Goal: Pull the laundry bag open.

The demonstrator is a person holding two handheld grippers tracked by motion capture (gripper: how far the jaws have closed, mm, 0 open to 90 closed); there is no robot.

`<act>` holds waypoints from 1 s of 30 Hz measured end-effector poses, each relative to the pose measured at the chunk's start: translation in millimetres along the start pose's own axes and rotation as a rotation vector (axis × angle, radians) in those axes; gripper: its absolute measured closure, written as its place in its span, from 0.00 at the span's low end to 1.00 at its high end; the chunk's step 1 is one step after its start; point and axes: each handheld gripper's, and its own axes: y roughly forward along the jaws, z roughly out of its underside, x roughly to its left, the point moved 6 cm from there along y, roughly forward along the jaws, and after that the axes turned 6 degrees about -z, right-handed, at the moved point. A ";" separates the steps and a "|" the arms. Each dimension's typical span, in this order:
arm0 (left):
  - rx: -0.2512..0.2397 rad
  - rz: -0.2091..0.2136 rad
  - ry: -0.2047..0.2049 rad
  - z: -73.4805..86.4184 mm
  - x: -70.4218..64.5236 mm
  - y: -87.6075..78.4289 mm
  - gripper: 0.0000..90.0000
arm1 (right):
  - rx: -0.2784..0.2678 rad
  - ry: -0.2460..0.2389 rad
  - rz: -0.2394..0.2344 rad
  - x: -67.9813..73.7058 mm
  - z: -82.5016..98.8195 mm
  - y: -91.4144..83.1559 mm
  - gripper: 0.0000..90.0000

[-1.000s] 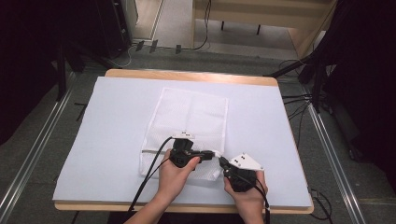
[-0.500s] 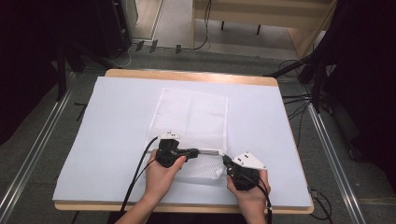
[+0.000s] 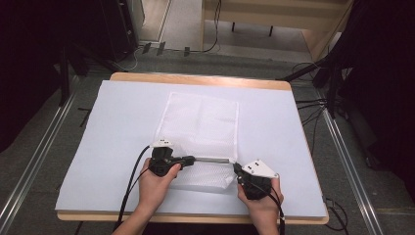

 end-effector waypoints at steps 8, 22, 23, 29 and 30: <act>-0.020 -0.034 -0.021 3.3 17.8 -13.1 0.97 | 0.003 0.021 0.029 -10.4 1.1 -2.4 1.00; -0.060 -0.106 -0.073 16.0 60.4 -52.8 0.97 | 0.005 0.029 0.042 -17.4 2.4 -2.2 1.00; -0.062 -0.113 -0.076 16.7 63.0 -55.6 0.97 | 0.007 0.025 0.042 -17.4 2.4 -2.0 1.00; -0.082 -0.131 -0.106 23.6 82.4 -73.5 0.97 | 0.007 0.057 0.052 -25.8 4.5 -3.5 1.00; -0.078 -0.132 -0.102 25.2 83.8 -74.4 0.97 | 0.007 0.058 0.047 -26.3 4.7 -3.6 1.00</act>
